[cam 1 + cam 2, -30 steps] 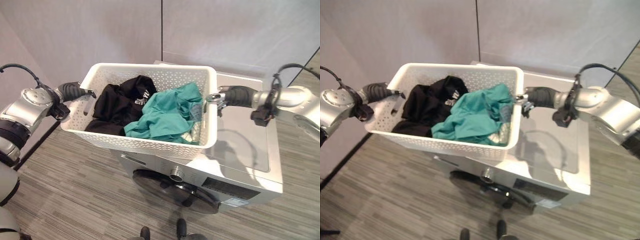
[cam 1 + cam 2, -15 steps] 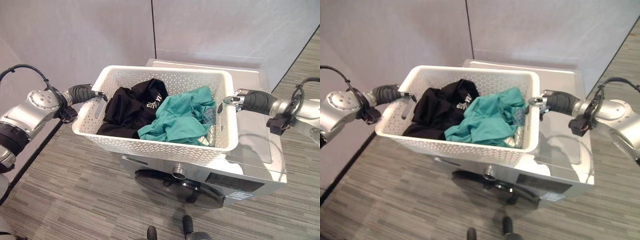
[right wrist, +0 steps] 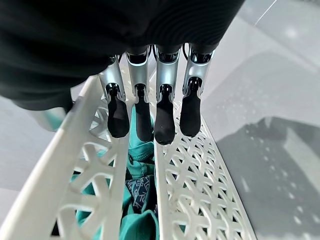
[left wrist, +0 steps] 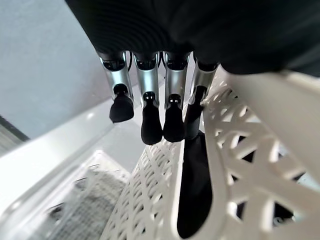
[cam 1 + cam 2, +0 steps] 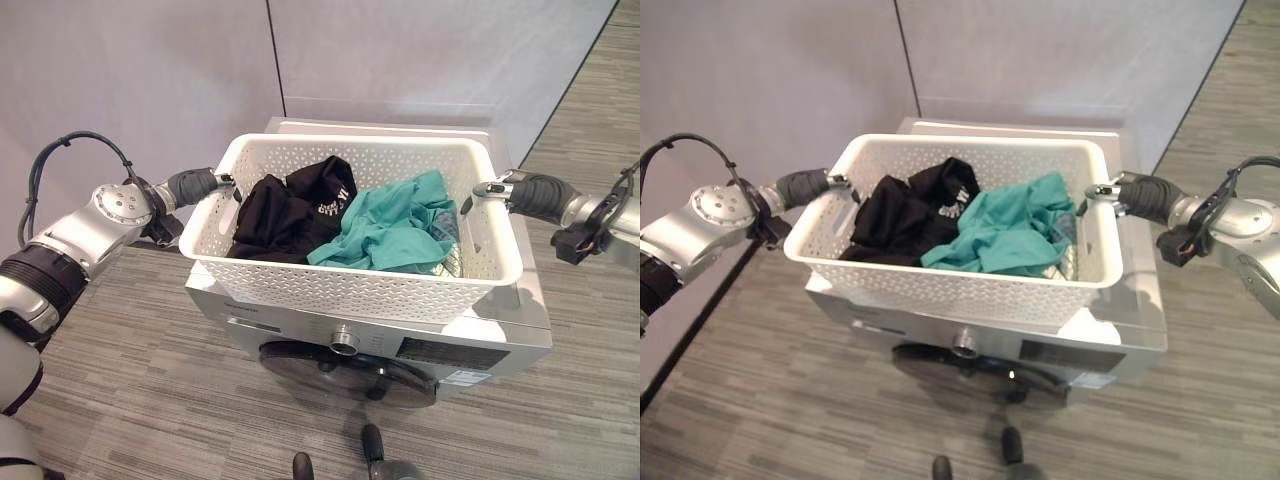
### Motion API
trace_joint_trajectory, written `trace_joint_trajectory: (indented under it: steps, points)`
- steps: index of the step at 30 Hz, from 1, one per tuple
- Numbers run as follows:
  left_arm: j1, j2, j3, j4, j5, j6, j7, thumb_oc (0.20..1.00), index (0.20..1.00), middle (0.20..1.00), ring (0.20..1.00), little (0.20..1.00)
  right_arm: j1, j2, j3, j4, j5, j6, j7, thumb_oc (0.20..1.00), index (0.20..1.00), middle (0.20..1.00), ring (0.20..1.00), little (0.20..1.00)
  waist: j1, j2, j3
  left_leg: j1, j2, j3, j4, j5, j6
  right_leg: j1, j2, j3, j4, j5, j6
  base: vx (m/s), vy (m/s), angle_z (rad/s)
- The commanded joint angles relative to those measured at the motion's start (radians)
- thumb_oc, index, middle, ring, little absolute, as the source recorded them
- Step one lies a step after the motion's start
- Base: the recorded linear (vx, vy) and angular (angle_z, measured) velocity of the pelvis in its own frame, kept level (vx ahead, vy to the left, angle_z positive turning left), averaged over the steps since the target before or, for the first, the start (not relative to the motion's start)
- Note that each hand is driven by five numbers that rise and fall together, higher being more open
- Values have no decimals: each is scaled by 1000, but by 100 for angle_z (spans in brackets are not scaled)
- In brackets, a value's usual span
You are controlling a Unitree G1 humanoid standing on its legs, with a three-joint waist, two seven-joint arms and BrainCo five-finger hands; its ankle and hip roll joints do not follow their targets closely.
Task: Grab the laundry basket,head to the washer,open it,put in the laundry and shut it.
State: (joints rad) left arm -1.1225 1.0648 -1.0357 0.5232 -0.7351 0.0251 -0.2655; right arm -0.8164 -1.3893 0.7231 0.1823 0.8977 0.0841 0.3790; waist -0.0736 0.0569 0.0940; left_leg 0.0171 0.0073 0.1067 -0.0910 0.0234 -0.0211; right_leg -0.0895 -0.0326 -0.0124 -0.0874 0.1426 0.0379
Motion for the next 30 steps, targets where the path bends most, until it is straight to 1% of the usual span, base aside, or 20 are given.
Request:
trace_joint_trajectory:
  steps: [1, 6, 10, 11, 12, 13, 14, 30]
  points:
    - [-71, -134, -21, 63, 30, -73, 5, 200, 200, 200, 200, 200, 6, -28, -115, -73, 8, -54, 13, 200, 200, 200, 200, 200, 14, -25, 4, 13, 1, -4, 4, -7, -34, 43, 0, -52, 0, -41, 96, 30, -9, 3]
    - [-65, -185, -9, 79, 29, -67, 11, 200, 200, 200, 200, 200, 53, -21, -159, -53, -3, -50, 11, 200, 200, 200, 200, 200, 13, -30, 7, 12, 1, -1, 4, -13, -33, 41, 4, -49, 0, -42, 97, 3, -1, 1]
    - [-66, -185, -10, 79, 29, -67, 11, 200, 200, 200, 200, 200, 54, -21, -160, -53, -3, -50, 12, 200, 200, 200, 200, 200, 13, -30, 7, 12, 1, -1, 4, -13, -33, 41, 4, -48, 0, -42, 97, 0, 0, 0]
    - [-70, -194, -10, 84, 24, -68, 11, 200, 200, 200, 200, 200, 50, -11, -153, -41, -6, -50, 9, 200, 200, 200, 200, 200, 14, -31, 9, 11, 2, 1, 4, -14, -32, 37, 5, -48, 0, -40, 98, 0, 0, 0]
    - [-82, -200, -12, 89, 35, -68, 17, 200, 200, 200, 200, 200, 34, 25, -136, 5, -35, -47, -7, 200, 200, 200, 200, 200, 20, -30, 11, 9, 5, 10, 4, -14, -32, 30, 6, -43, 0, -37, 100, -13, 7, -6]
    - [-82, -200, -11, 89, 35, -68, 17, 200, 200, 200, 200, 200, 28, 26, -130, 8, -35, -47, -7, 200, 200, 200, 200, 200, 21, -30, 11, 9, 5, 12, 4, -14, -32, 30, 7, -41, 0, -36, 100, -25, 5, -14]
    - [-102, -221, 8, 168, 109, -49, 38, 1000, 1000, 1000, 1000, 1000, -22, 63, -91, 56, -99, -9, -18, 1000, 1000, 1000, 1000, 1000, 32, -30, 13, 4, 7, 10, 4, -12, -31, 23, 5, -42, 0, -34, 98, -15, 0, -14]
    - [-101, -221, 10, 167, 109, -49, 38, 1000, 1000, 1000, 1000, 1000, -27, 63, -87, 57, -98, -9, -18, 1000, 1000, 1000, 1000, 1000, 31, -29, 13, 4, 7, 10, 4, -12, -31, 23, 5, -42, 0, -35, 98, -1, 0, -1]
